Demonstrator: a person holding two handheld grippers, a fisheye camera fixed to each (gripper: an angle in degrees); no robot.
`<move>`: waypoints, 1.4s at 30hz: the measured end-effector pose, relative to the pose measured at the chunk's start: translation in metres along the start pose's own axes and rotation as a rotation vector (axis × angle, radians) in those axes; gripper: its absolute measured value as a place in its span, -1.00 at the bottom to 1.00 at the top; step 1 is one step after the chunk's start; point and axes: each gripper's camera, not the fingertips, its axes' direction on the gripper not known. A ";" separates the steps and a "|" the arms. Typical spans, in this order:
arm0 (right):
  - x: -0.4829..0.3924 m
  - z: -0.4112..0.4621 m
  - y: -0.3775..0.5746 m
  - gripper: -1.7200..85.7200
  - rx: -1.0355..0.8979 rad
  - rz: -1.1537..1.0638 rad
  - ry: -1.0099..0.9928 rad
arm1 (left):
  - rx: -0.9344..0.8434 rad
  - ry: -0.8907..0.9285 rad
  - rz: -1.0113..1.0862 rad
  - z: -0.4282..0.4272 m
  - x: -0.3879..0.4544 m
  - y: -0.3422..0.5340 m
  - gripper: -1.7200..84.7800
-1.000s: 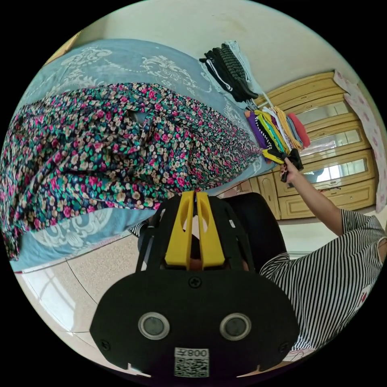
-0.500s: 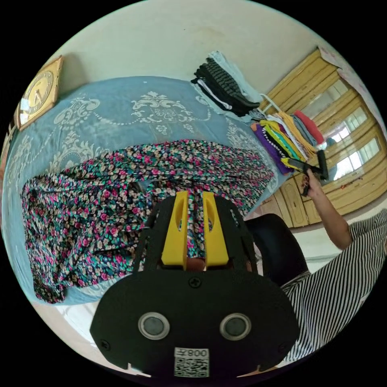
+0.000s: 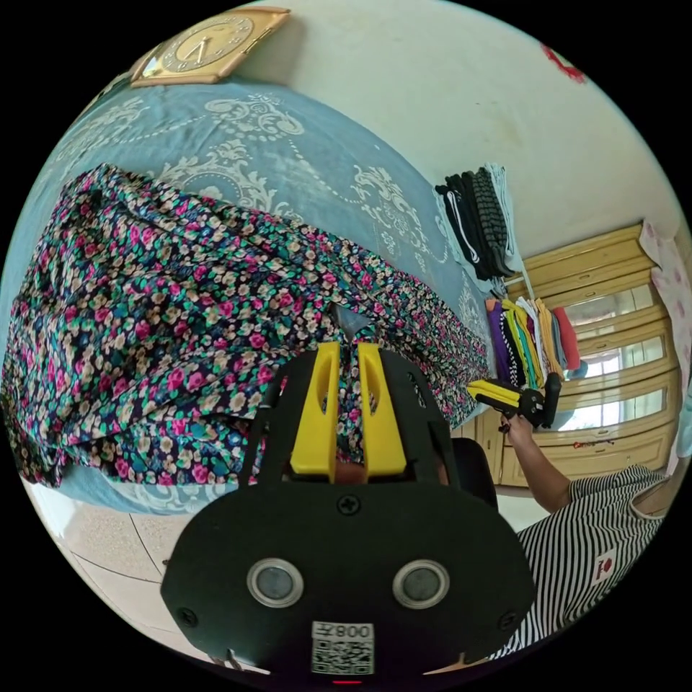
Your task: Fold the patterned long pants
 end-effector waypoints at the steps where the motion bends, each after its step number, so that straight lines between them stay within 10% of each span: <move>1: 0.001 -0.001 -0.002 -0.90 -0.002 0.005 -0.002 | 0.010 0.008 -0.013 -0.001 -0.006 -0.001 -0.85; 33: 0.133 -0.154 -0.115 -0.96 0.251 0.138 0.070 | 0.372 0.266 -0.137 -0.073 -0.092 -0.116 -0.94; 42: 0.243 -0.120 -0.270 -0.86 -0.004 0.246 0.144 | 0.190 -0.057 -0.126 -0.044 -0.075 -0.232 -0.81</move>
